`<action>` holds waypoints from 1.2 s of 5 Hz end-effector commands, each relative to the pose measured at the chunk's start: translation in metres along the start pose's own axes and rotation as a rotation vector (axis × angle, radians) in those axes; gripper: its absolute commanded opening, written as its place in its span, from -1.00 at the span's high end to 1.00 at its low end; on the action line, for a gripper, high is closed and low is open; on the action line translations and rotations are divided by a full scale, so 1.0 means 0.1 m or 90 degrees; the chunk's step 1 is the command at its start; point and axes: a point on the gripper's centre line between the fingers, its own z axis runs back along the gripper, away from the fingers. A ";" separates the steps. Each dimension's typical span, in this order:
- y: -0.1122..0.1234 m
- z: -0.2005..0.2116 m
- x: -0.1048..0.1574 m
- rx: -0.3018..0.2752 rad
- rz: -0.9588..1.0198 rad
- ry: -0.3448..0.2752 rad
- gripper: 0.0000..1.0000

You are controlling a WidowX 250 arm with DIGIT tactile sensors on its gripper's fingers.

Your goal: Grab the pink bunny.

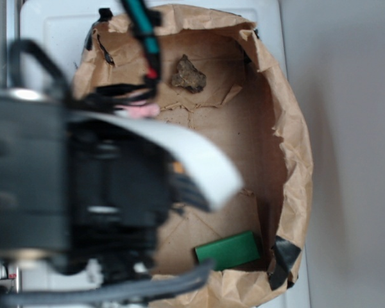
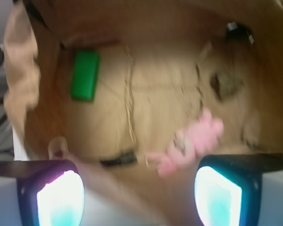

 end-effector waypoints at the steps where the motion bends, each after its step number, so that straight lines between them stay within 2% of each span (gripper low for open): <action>1: 0.57 -0.31 0.23 0.088 0.137 0.010 -1.00; 2: 0.63 -0.36 0.13 0.105 0.198 0.011 -1.00; 3: 0.65 -0.47 0.12 0.199 0.305 0.034 -1.00; 6: 0.65 -0.47 0.12 0.199 0.305 0.034 -1.00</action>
